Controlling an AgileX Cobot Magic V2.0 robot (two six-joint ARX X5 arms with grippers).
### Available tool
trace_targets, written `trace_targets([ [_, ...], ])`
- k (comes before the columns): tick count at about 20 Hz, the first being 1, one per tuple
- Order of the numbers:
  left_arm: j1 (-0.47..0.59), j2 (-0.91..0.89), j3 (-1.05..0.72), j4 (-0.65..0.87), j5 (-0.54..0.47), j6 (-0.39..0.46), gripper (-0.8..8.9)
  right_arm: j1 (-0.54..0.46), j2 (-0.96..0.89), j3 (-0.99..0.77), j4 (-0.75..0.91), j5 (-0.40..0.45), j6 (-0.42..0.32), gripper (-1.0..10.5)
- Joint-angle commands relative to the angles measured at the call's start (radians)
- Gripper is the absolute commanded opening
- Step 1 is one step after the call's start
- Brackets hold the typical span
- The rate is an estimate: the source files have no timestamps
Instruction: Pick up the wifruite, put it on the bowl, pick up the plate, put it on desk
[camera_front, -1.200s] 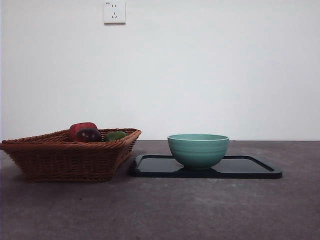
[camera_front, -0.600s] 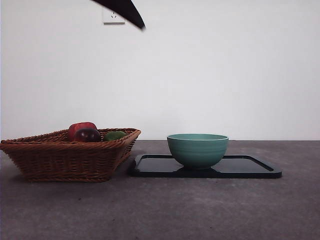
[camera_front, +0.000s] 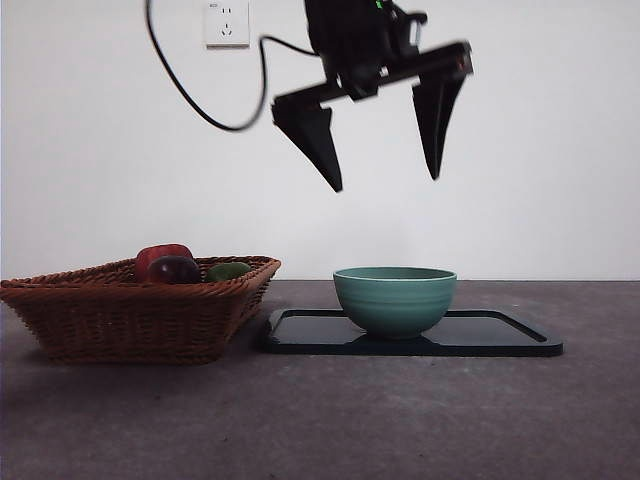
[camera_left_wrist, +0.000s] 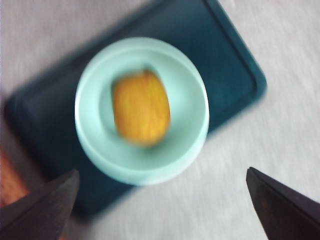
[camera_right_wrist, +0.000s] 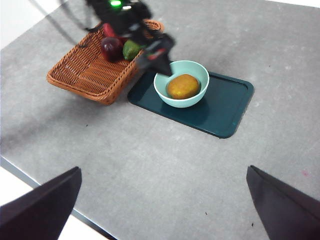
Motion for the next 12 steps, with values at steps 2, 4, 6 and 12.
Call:
trace_targets([
  [2,0.016,0.135,0.143,0.001,0.002,0.023,6.47,0.006,0.002,0.010,-0.006,-0.002,0.011,5.5],
  [4,0.029,0.185,0.185,0.013,0.002,0.027,6.47,0.006,0.002,0.010,-0.015,-0.002,0.011,5.5],
  [6,0.038,0.214,0.190,0.051,0.006,0.027,6.47,0.006,0.002,0.010,-0.022,-0.002,0.011,5.5],
  [12,0.036,0.281,0.190,0.108,0.009,0.030,6.32,0.006,0.002,0.010,-0.038,-0.002,0.011,5.5],
])
